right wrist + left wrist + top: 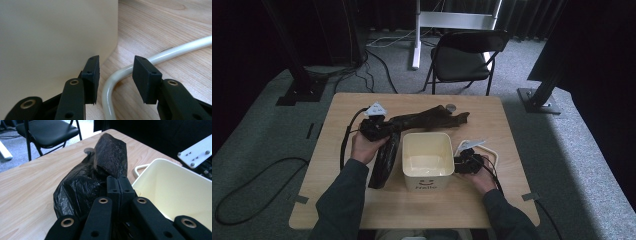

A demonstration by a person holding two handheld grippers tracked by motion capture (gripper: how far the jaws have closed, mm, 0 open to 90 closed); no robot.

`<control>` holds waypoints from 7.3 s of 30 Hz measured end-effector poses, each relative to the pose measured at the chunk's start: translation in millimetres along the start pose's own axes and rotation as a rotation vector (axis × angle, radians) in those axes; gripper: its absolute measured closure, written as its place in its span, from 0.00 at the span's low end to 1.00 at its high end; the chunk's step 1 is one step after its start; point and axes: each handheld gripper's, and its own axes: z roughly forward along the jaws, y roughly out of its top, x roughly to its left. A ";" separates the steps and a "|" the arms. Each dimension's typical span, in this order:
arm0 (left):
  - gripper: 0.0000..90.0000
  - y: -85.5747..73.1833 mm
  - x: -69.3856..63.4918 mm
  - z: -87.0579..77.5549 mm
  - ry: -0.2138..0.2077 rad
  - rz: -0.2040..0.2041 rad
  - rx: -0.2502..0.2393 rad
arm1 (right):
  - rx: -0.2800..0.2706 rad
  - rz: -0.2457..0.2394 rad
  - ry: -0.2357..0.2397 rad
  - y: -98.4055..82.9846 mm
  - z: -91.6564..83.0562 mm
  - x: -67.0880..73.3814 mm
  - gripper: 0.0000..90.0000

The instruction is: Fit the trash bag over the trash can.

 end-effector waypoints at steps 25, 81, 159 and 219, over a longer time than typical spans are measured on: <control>1.00 42.9 -30.6 14.1 -0.047 0.089 -0.020 | 0.003 -0.032 0.029 -4.4 -9.3 11.7 0.63; 1.00 87.9 -56.6 48.2 -0.129 0.120 -0.045 | 0.016 -0.068 0.071 0.2 1.8 26.9 0.63; 0.98 -21.1 -54.8 16.1 -0.153 0.118 0.047 | -0.024 -0.028 0.032 -6.4 -22.3 10.9 0.63; 0.95 -63.4 -60.6 -7.2 -0.173 0.116 0.084 | -0.250 0.019 -0.094 61.5 -99.7 -7.0 0.57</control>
